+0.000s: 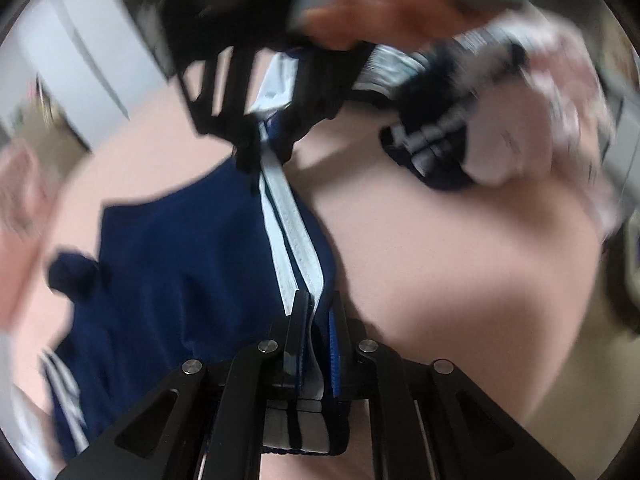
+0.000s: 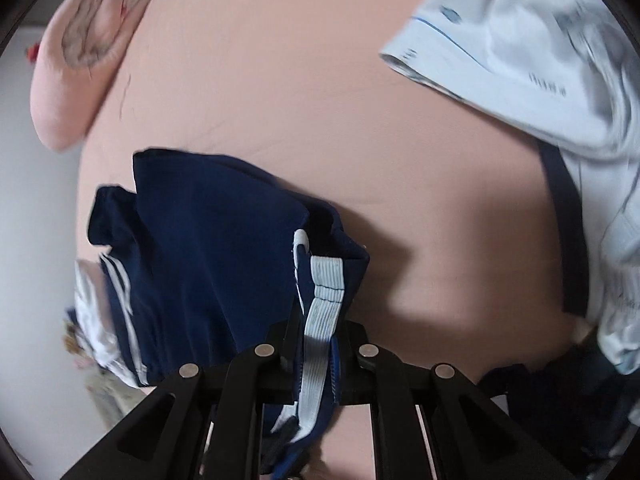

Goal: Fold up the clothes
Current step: 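Lift the striped edge with both grippers and fold it over the pants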

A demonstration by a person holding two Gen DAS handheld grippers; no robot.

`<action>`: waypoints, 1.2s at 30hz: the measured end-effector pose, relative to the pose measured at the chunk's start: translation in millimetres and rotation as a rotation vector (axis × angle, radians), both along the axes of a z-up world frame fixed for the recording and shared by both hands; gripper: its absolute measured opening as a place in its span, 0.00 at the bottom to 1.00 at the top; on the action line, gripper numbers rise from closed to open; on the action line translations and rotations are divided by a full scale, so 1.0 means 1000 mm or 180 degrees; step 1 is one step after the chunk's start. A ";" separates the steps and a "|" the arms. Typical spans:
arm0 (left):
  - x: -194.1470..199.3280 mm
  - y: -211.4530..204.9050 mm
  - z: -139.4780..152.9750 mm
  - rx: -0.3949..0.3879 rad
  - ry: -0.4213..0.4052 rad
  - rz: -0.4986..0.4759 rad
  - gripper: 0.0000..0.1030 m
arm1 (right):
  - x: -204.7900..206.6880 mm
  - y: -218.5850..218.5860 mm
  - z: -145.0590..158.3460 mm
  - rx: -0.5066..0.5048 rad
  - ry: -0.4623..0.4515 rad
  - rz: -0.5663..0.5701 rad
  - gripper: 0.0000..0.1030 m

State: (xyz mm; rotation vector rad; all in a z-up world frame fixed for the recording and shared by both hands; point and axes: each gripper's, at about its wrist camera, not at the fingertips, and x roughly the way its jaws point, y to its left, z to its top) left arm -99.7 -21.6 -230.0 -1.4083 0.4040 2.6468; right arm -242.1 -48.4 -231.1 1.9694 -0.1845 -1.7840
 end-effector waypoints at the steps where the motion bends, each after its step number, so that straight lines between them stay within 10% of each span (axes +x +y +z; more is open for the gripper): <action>1: -0.001 -0.006 0.003 0.0149 -0.0033 0.0042 0.07 | 0.000 -0.003 0.002 0.0025 0.0029 0.0012 0.07; 9: -0.006 -0.065 0.018 0.1383 -0.0268 0.0494 0.07 | 0.002 -0.018 0.023 0.0172 0.0274 0.0088 0.07; 20: 0.010 -0.149 0.035 0.2359 -0.0200 0.0986 0.07 | 0.014 -0.059 0.077 0.0027 0.0706 0.0309 0.07; 36: 0.084 -0.244 0.050 0.2643 0.0168 0.1724 0.07 | 0.070 -0.194 0.137 -0.0114 0.1306 0.1258 0.07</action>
